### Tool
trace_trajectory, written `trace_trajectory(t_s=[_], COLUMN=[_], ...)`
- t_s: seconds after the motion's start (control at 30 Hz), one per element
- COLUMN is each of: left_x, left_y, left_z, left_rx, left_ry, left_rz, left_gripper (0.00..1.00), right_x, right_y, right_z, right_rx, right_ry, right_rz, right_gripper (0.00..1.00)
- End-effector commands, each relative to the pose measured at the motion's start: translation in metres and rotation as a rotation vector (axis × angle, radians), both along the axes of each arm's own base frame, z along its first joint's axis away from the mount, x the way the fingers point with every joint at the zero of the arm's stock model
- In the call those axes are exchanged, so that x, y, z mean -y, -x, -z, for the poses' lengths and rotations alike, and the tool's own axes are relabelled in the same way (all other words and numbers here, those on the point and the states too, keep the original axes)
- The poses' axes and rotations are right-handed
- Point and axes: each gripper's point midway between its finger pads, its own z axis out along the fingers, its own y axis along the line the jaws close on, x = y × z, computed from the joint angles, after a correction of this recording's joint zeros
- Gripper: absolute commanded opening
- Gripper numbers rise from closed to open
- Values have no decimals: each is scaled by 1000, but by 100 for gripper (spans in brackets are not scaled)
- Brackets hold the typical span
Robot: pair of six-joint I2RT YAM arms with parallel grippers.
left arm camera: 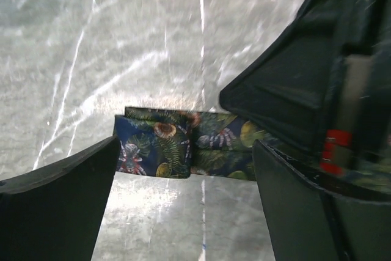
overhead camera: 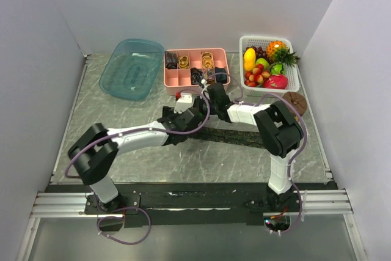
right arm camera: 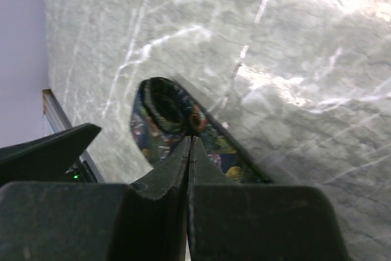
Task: Roll the ties
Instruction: Roll the tie at the center of the board.
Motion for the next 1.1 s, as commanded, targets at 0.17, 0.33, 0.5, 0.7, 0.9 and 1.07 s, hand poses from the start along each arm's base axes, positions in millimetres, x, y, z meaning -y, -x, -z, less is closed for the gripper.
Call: trace_trajectory(t_s=[0.17, 0.33, 0.5, 0.7, 0.9, 1.07], left_x=[-23, -43, -55, -48, -48, -63], left_y=[-9, -14, -20, -27, -28, -27], left_z=[-43, -53, -53, -45, -38, -39], left_rx=[47, 40, 22, -17, -42, -56], left_ry=[238, 392, 427, 424, 453, 458], left_rz=[5, 31, 59, 96, 91, 49], left_gripper=[99, 99, 99, 100, 96, 96], right_x=[-6, -10, -29, -31, -15, -8], right_y=[-4, -10, -27, -36, -29, -19], right_z=[-42, -45, -96, -112, -106, -106], right_rx=[93, 87, 115, 118, 114, 125], right_ry=[-68, -60, -194, -151, -136, -122], right_rz=[-19, -39, -107, -132, -61, -31], right_gripper=[0, 0, 0, 0, 0, 0])
